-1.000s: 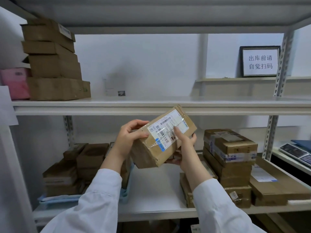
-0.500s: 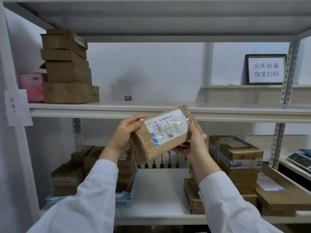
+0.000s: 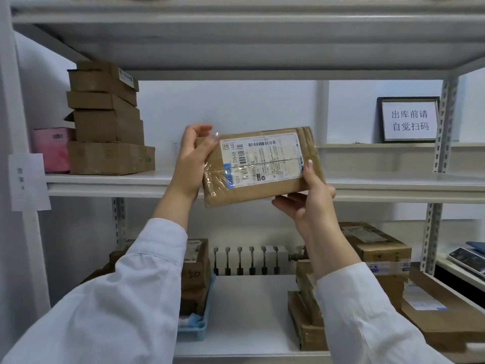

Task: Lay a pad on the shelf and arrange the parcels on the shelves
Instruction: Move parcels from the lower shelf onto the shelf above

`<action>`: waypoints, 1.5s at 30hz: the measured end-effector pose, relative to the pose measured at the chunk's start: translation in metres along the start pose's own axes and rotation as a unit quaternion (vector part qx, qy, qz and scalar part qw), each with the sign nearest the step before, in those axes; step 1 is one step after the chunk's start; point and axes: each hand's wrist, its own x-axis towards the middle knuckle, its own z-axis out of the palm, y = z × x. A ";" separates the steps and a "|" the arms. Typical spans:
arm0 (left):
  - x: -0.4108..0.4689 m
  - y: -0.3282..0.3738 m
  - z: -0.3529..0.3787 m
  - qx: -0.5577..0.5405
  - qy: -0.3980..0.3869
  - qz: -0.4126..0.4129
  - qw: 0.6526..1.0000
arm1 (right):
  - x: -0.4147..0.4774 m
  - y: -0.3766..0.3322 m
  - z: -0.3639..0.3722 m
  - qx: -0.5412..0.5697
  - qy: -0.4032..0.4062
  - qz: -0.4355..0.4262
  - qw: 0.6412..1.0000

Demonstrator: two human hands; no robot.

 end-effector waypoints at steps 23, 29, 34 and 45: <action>0.069 -0.100 0.007 0.160 0.008 -0.097 0.982 | 0.112 0.043 0.007 -0.085 0.031 -0.061 0.994; 0.078 -0.118 0.009 0.212 0.059 -0.071 0.973 | 0.140 0.045 -0.007 -0.458 0.064 -0.167 0.871; 0.087 -0.130 0.014 0.261 0.078 -0.088 0.958 | 0.148 0.046 -0.010 -0.620 0.090 -0.232 0.744; 0.096 -0.137 0.020 0.313 0.092 -0.133 0.936 | 0.158 0.052 -0.011 -0.638 0.087 -0.261 0.719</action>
